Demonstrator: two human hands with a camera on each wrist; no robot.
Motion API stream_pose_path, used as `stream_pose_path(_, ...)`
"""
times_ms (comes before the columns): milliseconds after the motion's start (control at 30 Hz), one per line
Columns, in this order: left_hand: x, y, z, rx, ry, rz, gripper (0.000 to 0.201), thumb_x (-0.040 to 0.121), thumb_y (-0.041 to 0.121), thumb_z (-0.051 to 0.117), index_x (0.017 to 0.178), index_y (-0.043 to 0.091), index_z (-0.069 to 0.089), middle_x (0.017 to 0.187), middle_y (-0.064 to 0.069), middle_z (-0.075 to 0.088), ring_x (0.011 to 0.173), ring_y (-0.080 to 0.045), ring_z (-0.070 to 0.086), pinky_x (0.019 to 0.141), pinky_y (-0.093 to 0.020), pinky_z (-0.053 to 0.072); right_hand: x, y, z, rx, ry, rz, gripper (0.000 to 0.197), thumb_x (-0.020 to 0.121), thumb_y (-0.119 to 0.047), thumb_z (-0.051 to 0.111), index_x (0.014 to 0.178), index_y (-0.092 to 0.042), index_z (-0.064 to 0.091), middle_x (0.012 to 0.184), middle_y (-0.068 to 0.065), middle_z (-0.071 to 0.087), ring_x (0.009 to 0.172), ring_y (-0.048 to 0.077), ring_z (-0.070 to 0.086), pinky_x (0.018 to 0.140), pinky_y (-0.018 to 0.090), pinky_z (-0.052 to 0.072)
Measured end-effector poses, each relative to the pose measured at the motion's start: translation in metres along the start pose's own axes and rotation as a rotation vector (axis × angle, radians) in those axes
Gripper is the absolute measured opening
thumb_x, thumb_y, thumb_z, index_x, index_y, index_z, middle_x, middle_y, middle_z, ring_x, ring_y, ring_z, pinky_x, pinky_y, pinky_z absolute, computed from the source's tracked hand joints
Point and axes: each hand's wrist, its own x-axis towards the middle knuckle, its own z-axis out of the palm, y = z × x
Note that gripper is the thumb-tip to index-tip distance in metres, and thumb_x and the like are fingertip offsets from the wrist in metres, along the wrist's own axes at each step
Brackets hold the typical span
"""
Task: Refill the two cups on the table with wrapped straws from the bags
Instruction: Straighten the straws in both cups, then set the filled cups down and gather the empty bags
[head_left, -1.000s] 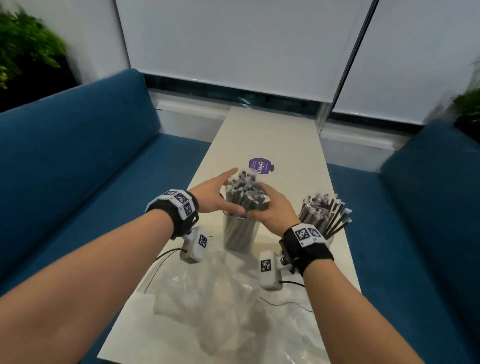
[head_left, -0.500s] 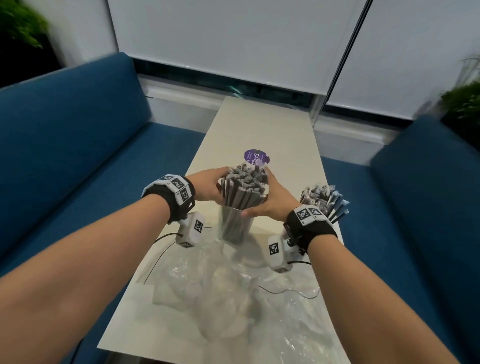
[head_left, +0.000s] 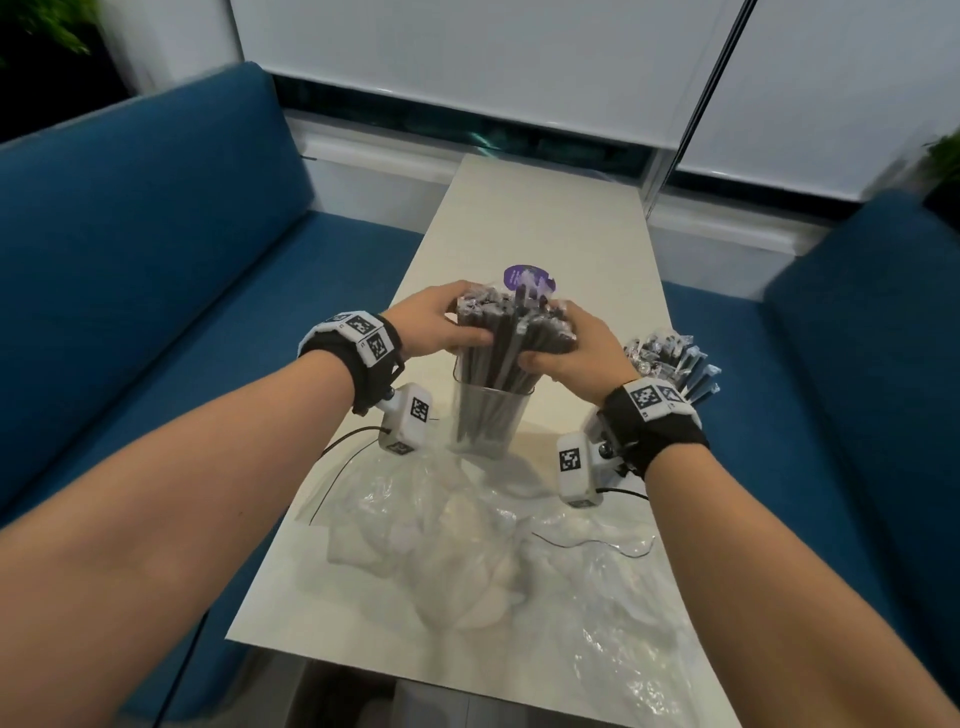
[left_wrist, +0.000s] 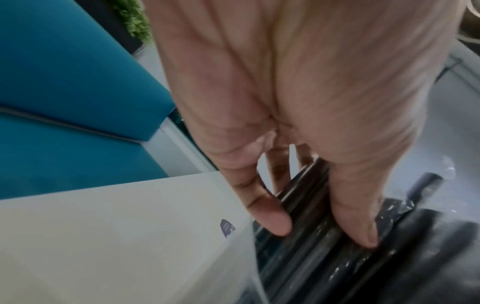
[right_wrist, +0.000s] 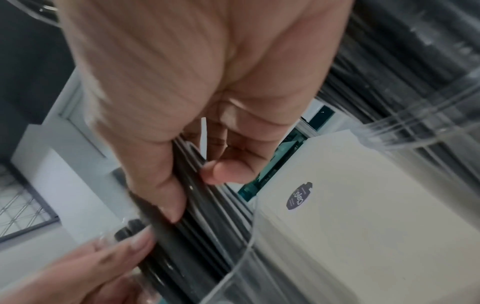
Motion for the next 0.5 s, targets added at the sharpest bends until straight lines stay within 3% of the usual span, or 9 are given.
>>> stream_pose_path(100,-0.004,-0.006,0.000,0.123,0.073,-0.039,0.074,0.086,0.026,0.084,0.150,0.023,0.047,0.130,-0.003,0.063,0.099,-0.025,0.069,0.094,-0.042,0.058,-0.004,0.008,0.006,-0.076,-0.092,0.032,0.082,0.069,-0.027,0.095,0.139,-0.025,0.054,0.123,-0.006,0.068,0.089,0.019,0.073,0.084,0.036,0.057)
stream_pose_path(200,-0.006,-0.010,0.000,0.143,0.037,-0.019,0.073,0.080,0.019,0.088,0.144,0.024,0.054,0.130,-0.002,0.067,0.099,-0.023,0.072,0.099,-0.042,0.057,-0.003,0.010,0.013,-0.123,-0.057,0.006,0.065,0.076,-0.030,0.089,0.134,-0.024,0.059,0.120,-0.003,0.072,0.075,0.020,0.072,0.078,0.039,0.059)
stream_pose_path(300,-0.009,-0.008,0.000,0.130,-0.021,-0.006,0.071,0.078,0.014,0.089,0.140,0.022,0.057,0.125,0.000,0.069,0.102,-0.022,0.071,0.090,-0.027,0.054,0.003,0.007,0.016,-0.111,0.056,0.001,0.050,0.083,-0.026,0.082,0.128,-0.023,0.063,0.116,-0.001,0.073,0.075,0.024,0.073,0.079,0.041,0.060)
stream_pose_path(367,-0.009,-0.005,0.004,0.159,0.019,0.008,0.062,0.083,0.019,0.086,0.139,0.020,0.059,0.124,0.001,0.069,0.101,-0.021,0.068,0.094,-0.031,0.054,0.007,0.007,0.018,-0.150,0.046,0.015,0.045,0.082,-0.024,0.082,0.123,-0.023,0.065,0.114,0.000,0.072,0.078,0.025,0.074,0.082,0.039,0.059)
stream_pose_path(433,-0.009,-0.004,0.008,0.204,0.083,0.008,0.054,0.088,0.022,0.081,0.138,0.019,0.060,0.123,-0.001,0.070,0.098,-0.019,0.066,0.098,-0.034,0.052,0.008,0.006,0.019,-0.203,-0.007,0.045,0.049,0.078,-0.023,0.085,0.123,-0.022,0.066,0.120,0.002,0.072,0.083,0.023,0.073,0.082,0.035,0.055)
stream_pose_path(500,-0.011,-0.003,0.010,0.235,0.113,-0.005,0.062,0.088,0.024,0.081,0.144,0.021,0.055,0.133,-0.003,0.068,0.100,-0.019,0.064,0.098,-0.032,0.050,0.005,0.002,0.017,-0.197,-0.045,0.075,0.067,0.072,-0.021,0.090,0.132,-0.023,0.062,0.130,0.001,0.068,0.082,0.018,0.073,0.080,0.032,0.052)
